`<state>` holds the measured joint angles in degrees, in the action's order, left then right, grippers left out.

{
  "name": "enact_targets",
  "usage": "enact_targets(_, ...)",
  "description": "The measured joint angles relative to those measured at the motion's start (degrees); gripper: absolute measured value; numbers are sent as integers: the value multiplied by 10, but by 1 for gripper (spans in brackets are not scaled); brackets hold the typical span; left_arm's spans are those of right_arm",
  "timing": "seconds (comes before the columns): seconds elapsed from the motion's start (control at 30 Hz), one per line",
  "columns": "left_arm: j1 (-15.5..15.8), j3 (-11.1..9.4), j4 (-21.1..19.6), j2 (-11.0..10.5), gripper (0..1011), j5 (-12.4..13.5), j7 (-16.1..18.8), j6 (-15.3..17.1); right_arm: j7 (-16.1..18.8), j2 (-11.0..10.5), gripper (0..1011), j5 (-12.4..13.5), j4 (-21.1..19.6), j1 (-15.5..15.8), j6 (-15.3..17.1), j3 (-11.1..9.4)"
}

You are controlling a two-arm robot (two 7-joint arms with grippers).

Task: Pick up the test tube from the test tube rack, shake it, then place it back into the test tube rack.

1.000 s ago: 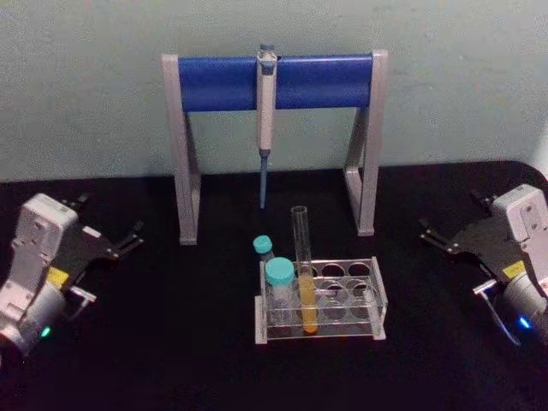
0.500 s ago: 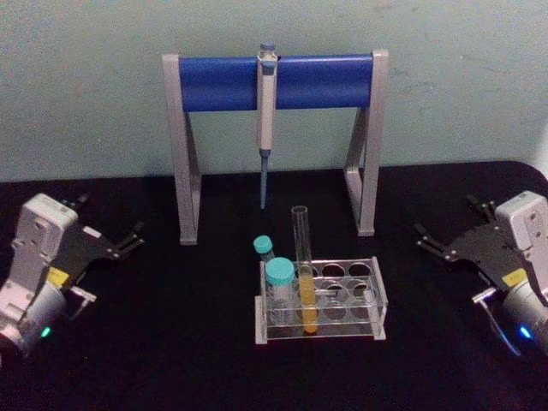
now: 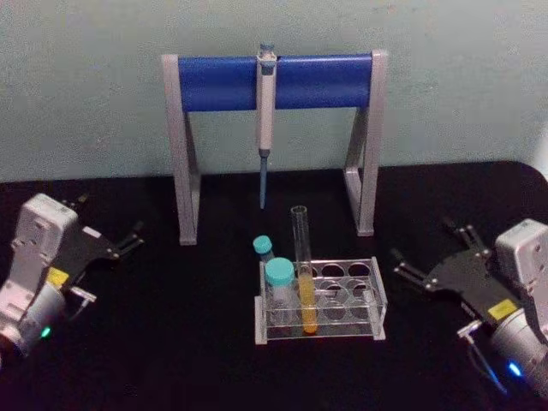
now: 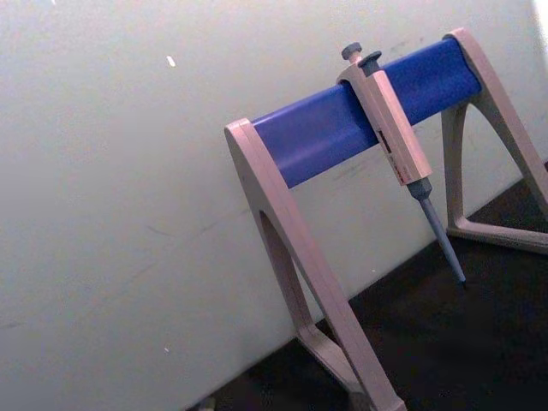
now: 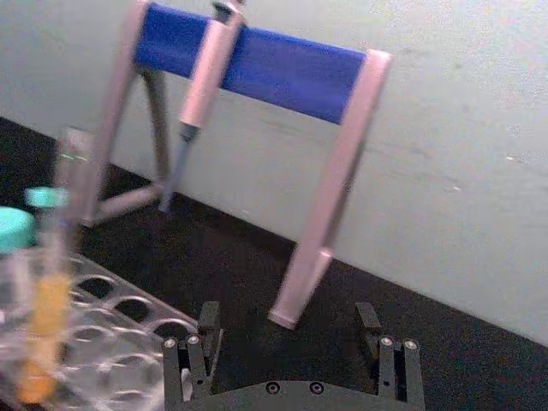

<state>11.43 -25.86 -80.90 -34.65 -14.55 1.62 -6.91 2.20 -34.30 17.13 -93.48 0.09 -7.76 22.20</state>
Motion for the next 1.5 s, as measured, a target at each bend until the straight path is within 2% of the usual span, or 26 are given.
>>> enact_targets(0.13,0,0,0,0,1001,0,0,0,14,8,1000,7,-15,11,-6,3)
enact_targets(0.33,0,0,0,0,1001,0,0,0,43,22,1000,16,-18,12,-7,13)
enact_targets(0.67,0,0,0,0,1001,0,0,0,109,51,1000,36,-8,-11,-4,27)
enact_targets(0.77,0,0,0,0,1001,0,0,0,120,58,1000,39,-5,-18,-1,29)
enact_targets(0.97,0,0,0,0,1001,0,0,0,145,78,1000,47,7,-41,12,31)
enact_targets(1.23,0,0,0,0,1001,0,0,0,179,105,1000,66,34,-77,52,32)
enact_targets(1.5,0,0,0,0,1001,0,0,0,192,124,1000,67,58,-101,84,29)
